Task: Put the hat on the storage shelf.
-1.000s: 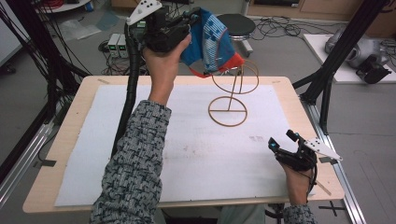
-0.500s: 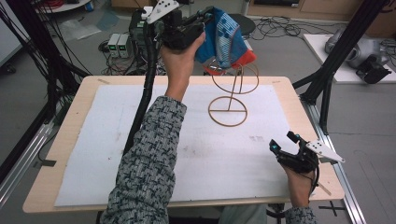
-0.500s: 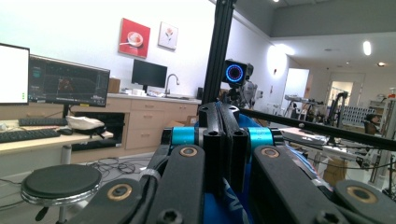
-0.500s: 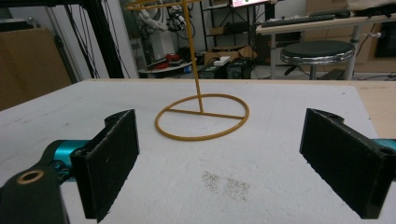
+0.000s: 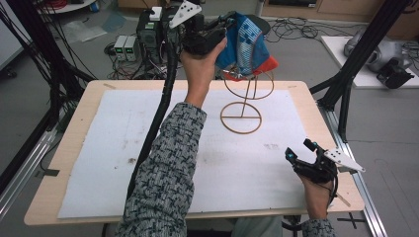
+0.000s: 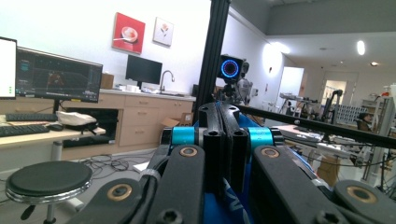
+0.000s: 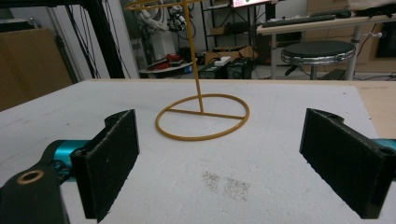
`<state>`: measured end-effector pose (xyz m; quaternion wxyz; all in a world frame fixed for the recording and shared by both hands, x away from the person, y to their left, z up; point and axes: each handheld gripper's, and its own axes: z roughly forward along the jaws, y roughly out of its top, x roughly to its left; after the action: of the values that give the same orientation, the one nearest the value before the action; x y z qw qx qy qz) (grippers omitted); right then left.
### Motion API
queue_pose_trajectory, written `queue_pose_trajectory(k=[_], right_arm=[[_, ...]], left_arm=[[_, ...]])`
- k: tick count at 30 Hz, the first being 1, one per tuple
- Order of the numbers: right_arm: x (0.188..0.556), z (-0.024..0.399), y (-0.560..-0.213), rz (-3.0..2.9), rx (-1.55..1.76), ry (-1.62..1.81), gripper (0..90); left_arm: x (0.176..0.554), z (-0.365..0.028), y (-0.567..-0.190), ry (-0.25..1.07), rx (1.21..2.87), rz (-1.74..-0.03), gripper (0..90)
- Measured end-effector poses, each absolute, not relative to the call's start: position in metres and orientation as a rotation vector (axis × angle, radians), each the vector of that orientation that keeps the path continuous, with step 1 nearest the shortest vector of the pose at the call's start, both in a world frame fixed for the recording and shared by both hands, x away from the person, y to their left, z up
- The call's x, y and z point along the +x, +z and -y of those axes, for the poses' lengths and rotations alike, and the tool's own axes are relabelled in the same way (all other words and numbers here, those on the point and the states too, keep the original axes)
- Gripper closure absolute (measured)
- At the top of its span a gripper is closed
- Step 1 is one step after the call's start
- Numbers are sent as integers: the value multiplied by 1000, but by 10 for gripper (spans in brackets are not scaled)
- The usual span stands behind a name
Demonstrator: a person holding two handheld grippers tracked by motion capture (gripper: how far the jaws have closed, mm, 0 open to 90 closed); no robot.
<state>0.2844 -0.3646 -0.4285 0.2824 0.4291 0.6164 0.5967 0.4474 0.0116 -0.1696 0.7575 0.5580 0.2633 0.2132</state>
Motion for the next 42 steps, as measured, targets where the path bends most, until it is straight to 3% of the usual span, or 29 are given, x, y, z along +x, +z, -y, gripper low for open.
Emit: queue_pose_trajectory(k=[42], right_arm=[[285,363,-429,-1665,1142,1594,116]], left_arm=[[460,25,-234,372,1465,-603,882]])
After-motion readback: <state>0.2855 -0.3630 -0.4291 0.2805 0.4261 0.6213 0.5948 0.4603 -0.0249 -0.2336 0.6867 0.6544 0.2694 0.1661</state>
